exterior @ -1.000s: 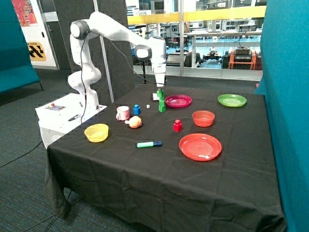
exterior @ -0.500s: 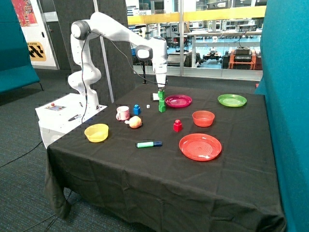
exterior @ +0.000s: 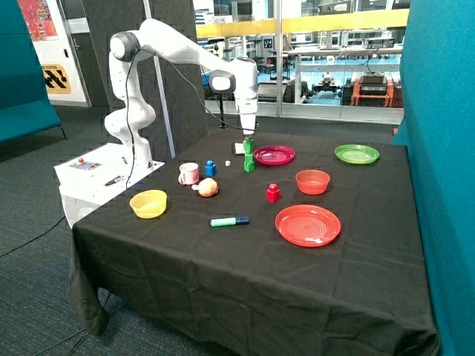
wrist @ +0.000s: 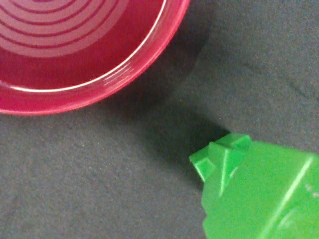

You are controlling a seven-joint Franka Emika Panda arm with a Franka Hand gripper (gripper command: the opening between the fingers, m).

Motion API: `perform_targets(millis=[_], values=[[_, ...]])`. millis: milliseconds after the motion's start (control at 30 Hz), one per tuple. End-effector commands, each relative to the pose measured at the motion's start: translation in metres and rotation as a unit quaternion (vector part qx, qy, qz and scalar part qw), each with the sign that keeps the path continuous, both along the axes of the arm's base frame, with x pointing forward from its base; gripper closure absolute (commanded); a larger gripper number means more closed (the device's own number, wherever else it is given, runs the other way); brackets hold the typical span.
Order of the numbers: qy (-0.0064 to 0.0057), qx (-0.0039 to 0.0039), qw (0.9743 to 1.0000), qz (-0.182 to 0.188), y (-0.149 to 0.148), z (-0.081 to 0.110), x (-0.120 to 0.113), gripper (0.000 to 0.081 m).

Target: Stack green blocks

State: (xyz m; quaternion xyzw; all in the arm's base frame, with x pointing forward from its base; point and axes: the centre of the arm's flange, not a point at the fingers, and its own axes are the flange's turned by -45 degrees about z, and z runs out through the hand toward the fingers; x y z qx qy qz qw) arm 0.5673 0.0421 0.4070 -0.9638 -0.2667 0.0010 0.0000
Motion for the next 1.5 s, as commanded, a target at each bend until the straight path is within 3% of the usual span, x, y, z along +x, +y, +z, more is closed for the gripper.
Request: perform_targets(millis=[0, 800, 1100, 1167, 1267, 1367, 1467], values=[[-0.001, 0.00024, 1.0, -0.002, -0.004, -0.005, -0.003, 0.0808], [-0.001, 0.00023, 0.9999, -0.014, -0.004, -0.018, -0.002, 0.0792], [-0.001, 0.00022, 0.9997, -0.023, -0.009, -0.023, 0.001, 0.024], [-0.001, 0.00022, 0.9997, -0.023, -0.01, -0.022, 0.002, 0.0196], [-0.001, 0.00022, 0.9998, -0.021, -0.009, -0.021, 0.003, 0.0062], [-0.001, 0.00022, 0.9998, -0.019, -0.008, -0.02, 0.004, 0.0084], [-0.001, 0.00022, 0.9999, -0.017, -0.007, -0.019, 0.004, 0.003]])
